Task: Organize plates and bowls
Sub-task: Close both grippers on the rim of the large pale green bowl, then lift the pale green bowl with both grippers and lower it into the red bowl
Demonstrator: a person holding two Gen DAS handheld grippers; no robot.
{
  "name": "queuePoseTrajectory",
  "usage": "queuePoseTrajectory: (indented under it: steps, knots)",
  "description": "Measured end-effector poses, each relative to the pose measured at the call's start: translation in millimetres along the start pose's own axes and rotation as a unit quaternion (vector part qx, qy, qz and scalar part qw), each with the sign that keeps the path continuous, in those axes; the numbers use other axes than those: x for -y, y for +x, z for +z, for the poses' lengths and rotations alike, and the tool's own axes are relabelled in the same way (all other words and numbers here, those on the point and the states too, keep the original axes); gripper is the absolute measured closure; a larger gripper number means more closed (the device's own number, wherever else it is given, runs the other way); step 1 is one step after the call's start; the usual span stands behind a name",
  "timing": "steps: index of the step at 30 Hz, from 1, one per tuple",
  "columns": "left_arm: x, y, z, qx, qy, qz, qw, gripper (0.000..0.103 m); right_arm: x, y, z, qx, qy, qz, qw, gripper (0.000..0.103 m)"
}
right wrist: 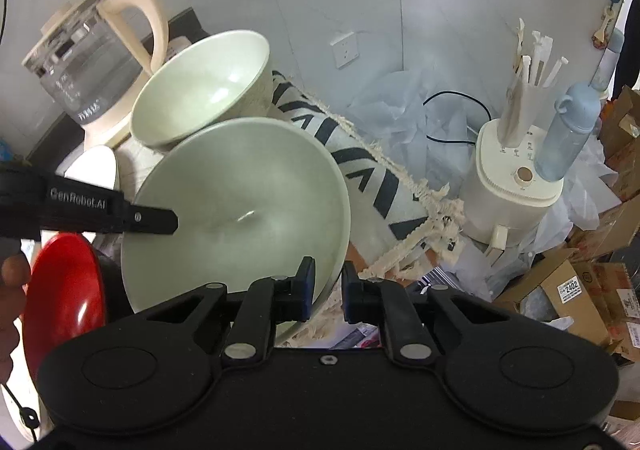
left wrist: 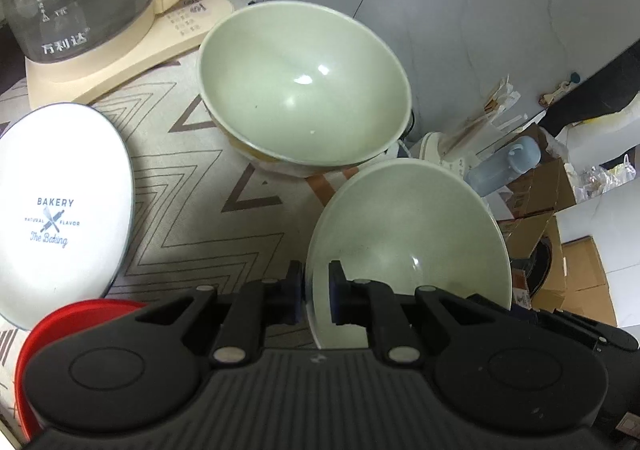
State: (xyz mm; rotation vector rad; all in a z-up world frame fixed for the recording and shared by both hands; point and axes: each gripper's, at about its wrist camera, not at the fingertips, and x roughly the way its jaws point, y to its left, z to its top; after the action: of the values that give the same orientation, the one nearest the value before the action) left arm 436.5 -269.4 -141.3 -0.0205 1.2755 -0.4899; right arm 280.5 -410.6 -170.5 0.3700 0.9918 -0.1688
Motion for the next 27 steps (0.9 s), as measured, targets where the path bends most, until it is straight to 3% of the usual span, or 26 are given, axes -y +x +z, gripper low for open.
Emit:
queuePoseTrajectory:
  steps: [14,27]
  knots:
    - [8.1,-70.1,-15.3,0.086,-0.041,0.022,0.9952,0.092,-5.6,-52.8,20.3,0.073,-0.053,0.049,0.995,0.089]
    - [-29.0,-123.9,-46.3,0.146,-0.106,0.056,0.9820,0.092,-49.2,-73.8,27.1,0.106,-0.113,0.109,0.982,0.089]
